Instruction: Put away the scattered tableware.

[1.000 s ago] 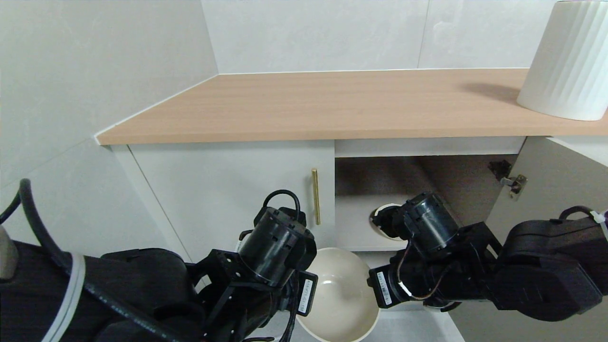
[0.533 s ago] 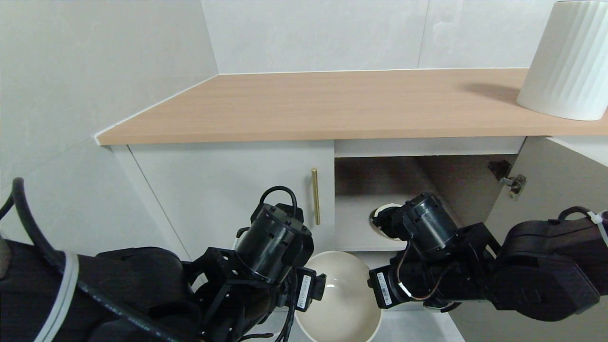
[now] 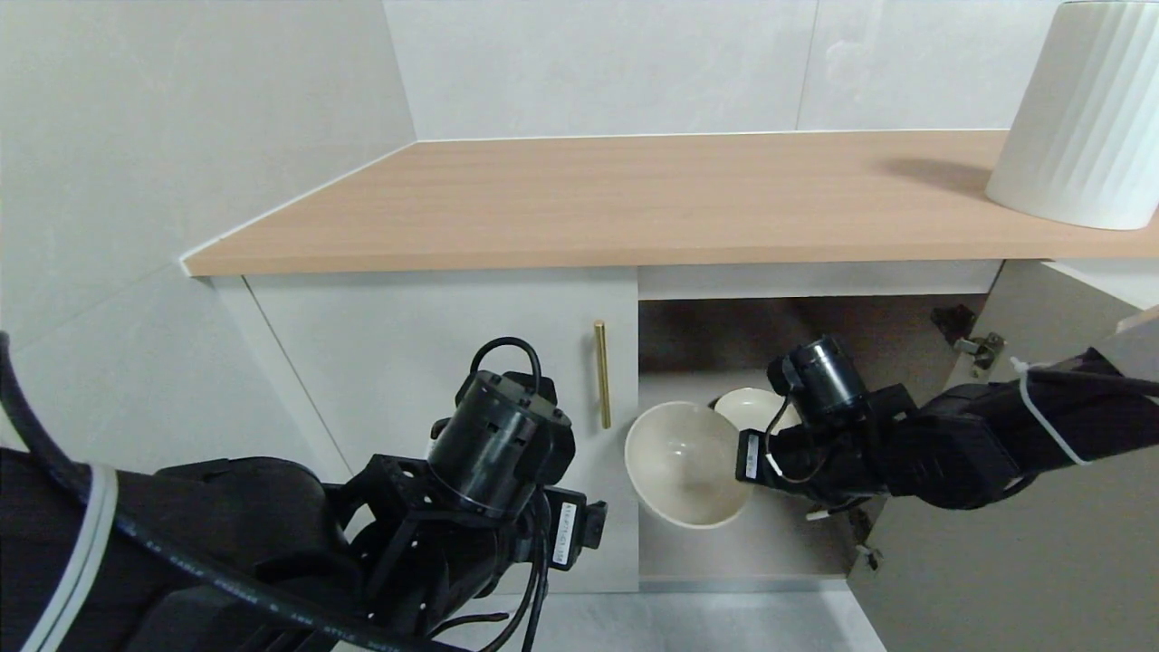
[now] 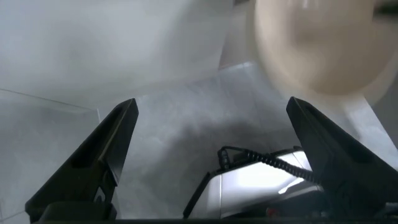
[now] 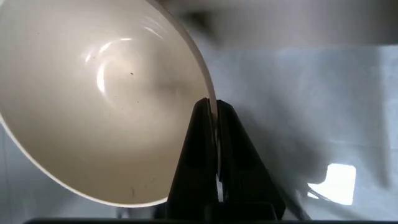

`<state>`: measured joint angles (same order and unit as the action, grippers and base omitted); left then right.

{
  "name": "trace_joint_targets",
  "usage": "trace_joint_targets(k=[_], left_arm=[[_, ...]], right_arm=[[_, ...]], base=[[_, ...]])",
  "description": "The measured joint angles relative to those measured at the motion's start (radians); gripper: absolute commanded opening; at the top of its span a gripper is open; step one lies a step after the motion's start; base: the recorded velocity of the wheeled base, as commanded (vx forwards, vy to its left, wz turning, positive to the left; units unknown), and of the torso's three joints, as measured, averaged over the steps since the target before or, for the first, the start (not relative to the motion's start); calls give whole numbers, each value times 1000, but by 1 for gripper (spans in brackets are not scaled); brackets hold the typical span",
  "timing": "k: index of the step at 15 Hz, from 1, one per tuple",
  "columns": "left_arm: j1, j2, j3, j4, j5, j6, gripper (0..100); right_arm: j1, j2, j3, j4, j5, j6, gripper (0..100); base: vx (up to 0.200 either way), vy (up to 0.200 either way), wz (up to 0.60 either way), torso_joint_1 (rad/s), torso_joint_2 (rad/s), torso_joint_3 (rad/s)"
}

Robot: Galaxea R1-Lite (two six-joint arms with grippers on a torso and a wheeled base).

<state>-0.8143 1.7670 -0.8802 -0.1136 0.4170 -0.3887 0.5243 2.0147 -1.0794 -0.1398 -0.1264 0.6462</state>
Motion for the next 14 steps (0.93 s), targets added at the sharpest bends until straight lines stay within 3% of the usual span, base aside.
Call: trace_joint_targets(k=[2, 7, 14], left_arm=[[4, -1, 0, 0, 0, 0, 100], [11, -1, 0, -4, 0, -1, 100], [13, -1, 0, -10, 0, -1, 100]], right_arm=[[-77, 58, -55, -42, -77, 46, 0], [-194, 140, -134, -114, -100, 130, 0], [-259, 258, -255, -114, -134, 140, 0]], base=[[0, 0, 0, 0, 0, 0], [0, 0, 0, 0, 0, 0], [0, 0, 0, 0, 0, 0]])
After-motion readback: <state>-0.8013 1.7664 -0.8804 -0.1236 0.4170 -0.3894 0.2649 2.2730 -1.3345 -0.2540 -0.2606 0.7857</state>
